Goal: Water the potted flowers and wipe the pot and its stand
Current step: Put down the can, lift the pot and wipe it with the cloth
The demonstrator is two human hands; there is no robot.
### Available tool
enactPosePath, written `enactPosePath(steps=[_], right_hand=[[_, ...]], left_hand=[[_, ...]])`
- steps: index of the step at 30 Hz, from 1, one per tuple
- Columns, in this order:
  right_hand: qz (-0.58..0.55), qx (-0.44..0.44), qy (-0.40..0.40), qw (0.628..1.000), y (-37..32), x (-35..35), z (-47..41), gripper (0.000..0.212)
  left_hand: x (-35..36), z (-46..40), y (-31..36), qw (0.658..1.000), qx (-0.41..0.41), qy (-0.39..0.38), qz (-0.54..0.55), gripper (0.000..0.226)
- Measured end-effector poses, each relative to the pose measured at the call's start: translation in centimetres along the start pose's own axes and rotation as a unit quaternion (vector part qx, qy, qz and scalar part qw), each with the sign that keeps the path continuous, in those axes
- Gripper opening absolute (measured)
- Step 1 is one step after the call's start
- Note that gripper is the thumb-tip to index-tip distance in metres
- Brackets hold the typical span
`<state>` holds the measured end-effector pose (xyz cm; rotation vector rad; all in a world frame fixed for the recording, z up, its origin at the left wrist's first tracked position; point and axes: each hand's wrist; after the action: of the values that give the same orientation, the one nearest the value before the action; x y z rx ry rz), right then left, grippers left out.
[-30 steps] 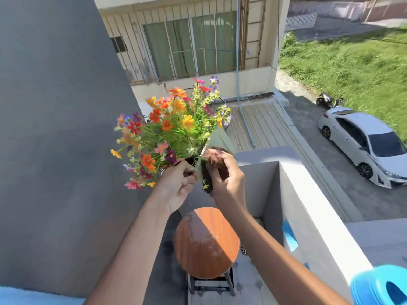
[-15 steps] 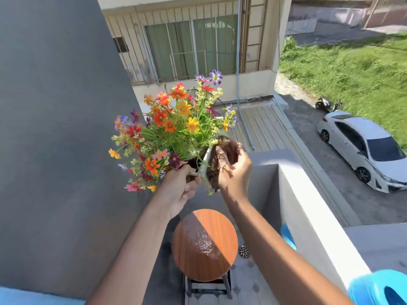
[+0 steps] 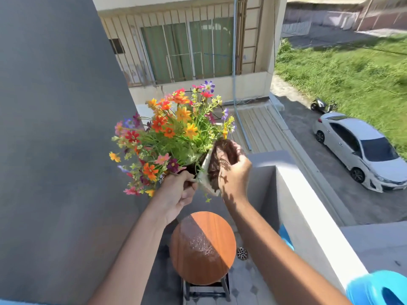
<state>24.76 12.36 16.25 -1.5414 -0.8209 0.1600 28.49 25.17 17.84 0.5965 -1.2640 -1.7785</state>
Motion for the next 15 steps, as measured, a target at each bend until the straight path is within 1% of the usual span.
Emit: enactPosePath(steps=[2,3,5,6,8,9,10,11,12,13,14,15], right_hand=[[-0.007,-0.03,0.006,1.0,0.2,-0.9,-1.7,0.018],[0.02,-0.019,0.017,0.999,0.6,-1.2,-2.6,0.021],[0.102,0.053,-0.007,0.993,2.2,-2.7,-3.8,0.032],[0.138,0.081,-0.012,0.987,3.4,-3.4,-4.2,0.033],[0.134,0.083,0.035,0.987,4.3,-4.9,-3.7,0.02],[0.123,0.108,0.026,0.986,3.8,-6.0,-2.4,0.01],[0.129,0.154,-0.018,0.98,3.2,-6.4,-1.3,0.011],[0.132,0.172,-0.08,0.973,2.3,-6.3,0.0,0.022],[0.118,0.185,-0.1,0.971,2.2,-6.2,0.2,0.028],[0.108,0.166,-0.097,0.975,1.3,-5.4,-0.4,0.027],[0.087,0.095,-0.049,0.99,0.2,-4.3,-1.5,0.02],[0.079,0.023,-0.005,0.997,-0.6,-2.9,-2.4,0.01]], left_hand=[[0.0,0.3,-0.1,1.0,0.005,-0.011,0.002,0.029],[-0.1,0.3,-0.1,1.0,0.006,-0.015,0.009,0.029],[-0.2,0.4,-0.1,1.0,0.009,-0.017,0.023,0.028],[-0.3,0.4,-0.1,1.0,0.01,-0.014,0.026,0.027],[-0.5,0.5,-0.1,1.0,0.012,-0.007,0.011,0.027],[-0.5,0.5,-0.2,1.0,0.014,-0.007,-0.007,0.027],[-0.4,0.5,-0.3,1.0,0.016,-0.006,-0.026,0.028],[-0.2,0.4,-0.5,0.999,0.017,-0.005,-0.042,0.028],[-0.1,0.3,-0.6,0.998,0.017,-0.003,-0.054,0.029],[0.1,0.3,-0.7,0.998,0.018,0.0,-0.059,0.03],[0.2,0.1,-0.7,0.998,0.02,0.004,-0.057,0.03],[0.3,0.0,-0.6,0.999,0.021,0.007,-0.045,0.03]])
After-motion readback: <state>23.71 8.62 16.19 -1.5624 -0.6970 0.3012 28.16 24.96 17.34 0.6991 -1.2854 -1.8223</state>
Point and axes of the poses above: each hand's wrist, its own z-axis away from the middle knuckle, its own x-axis out of the palm, y = z × x, and after that the axes turned 9 degrees about -z, right-handed
